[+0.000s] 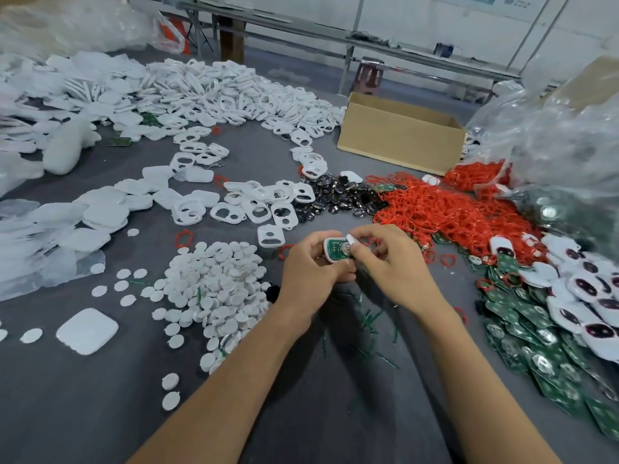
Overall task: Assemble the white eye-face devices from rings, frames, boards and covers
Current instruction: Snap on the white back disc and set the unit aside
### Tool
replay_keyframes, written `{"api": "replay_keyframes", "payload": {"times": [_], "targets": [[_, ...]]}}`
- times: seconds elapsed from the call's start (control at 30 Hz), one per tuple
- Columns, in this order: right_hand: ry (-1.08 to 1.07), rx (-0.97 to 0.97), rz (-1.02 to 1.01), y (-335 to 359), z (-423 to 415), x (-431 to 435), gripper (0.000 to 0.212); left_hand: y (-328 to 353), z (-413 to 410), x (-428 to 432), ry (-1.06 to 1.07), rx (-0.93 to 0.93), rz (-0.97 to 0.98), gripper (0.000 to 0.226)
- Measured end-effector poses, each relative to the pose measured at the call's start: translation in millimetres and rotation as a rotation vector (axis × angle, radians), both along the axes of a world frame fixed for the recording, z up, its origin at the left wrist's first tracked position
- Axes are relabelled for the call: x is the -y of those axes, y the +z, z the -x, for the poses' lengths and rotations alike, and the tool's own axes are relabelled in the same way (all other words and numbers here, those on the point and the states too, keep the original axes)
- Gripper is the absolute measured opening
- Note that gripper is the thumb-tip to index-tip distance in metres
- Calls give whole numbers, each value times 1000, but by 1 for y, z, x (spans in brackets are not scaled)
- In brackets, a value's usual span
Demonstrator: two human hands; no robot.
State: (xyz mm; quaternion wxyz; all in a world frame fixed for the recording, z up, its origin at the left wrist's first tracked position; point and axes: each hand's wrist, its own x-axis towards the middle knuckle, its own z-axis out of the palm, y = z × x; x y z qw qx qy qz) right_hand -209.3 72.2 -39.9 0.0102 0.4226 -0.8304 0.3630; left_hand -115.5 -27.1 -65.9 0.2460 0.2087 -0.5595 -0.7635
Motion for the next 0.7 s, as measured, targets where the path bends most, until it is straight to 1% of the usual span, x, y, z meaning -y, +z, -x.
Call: {"api": "replay_keyframes", "payload": {"times": [0.1, 0.17, 0.27, 0.37, 0.43, 0.6, 0.7], "targets": [[54, 67, -52, 2, 3, -2, 14, 0, 0, -1, -5, -5, 7, 41], [58, 122, -40, 3, 5, -3, 11, 0, -1, -1, -15, -10, 5, 41], [-6, 268, 104, 8, 9, -5, 5, 1, -1, -1, -17, -4, -16, 41], [-113, 409, 278, 15, 12, -9, 5, 3, -3, -1, -18, -7, -43, 42], [-128, 489, 354, 20, 11, -10, 4, 4, -4, -1, -24, -14, -43, 42], [-78, 701, 400, 20, 5, -7, 14, 4, -5, -1, -40, -29, -47, 41], [-50, 727, 384, 18, 1, -6, 7, 3, -5, 0, -47, -36, -48, 43]]}}
